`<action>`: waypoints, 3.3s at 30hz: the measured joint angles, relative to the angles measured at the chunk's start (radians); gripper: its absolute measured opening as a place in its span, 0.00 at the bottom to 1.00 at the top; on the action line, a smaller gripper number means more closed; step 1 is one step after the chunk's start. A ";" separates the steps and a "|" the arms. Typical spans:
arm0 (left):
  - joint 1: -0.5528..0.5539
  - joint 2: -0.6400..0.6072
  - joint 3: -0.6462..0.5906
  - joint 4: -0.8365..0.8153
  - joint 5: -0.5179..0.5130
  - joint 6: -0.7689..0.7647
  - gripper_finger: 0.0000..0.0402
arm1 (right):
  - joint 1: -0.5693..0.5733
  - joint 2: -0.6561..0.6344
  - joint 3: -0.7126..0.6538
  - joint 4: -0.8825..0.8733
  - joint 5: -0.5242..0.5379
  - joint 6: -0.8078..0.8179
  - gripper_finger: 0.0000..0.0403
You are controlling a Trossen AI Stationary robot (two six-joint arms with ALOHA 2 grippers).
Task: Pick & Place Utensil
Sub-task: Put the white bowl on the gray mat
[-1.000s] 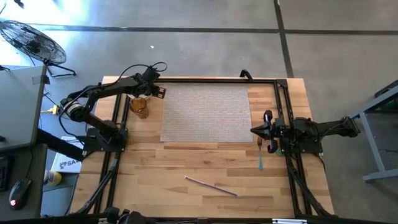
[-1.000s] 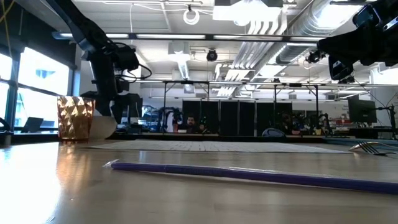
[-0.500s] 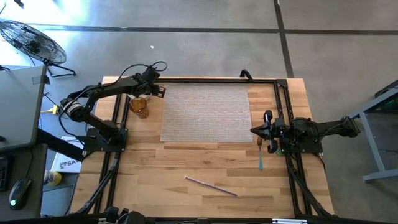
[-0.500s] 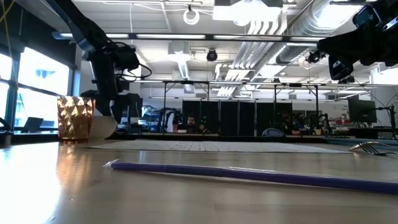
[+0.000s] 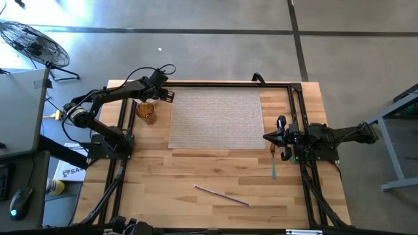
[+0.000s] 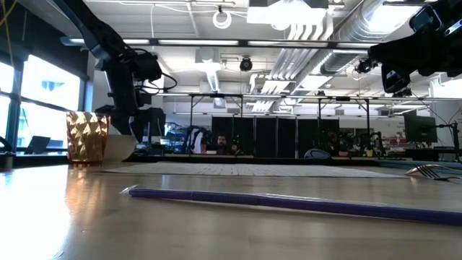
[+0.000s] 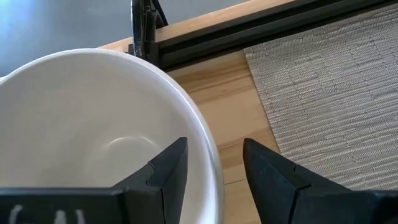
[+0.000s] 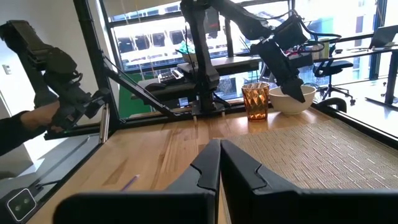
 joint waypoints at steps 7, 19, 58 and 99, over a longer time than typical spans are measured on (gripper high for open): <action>0.000 0.000 0.000 -0.018 0.000 0.007 0.38 | 0.000 0.000 0.000 0.000 0.000 0.000 0.01; 0.000 0.000 0.000 -0.063 -0.001 -0.004 0.33 | 0.000 0.000 0.000 0.000 0.000 0.000 0.01; -0.348 -0.001 0.244 -0.163 -0.068 0.028 0.02 | 0.000 0.000 0.000 0.000 0.000 0.000 0.01; -0.642 0.538 0.676 -0.045 0.168 0.497 0.02 | 0.000 0.014 0.000 -0.004 0.000 0.000 0.01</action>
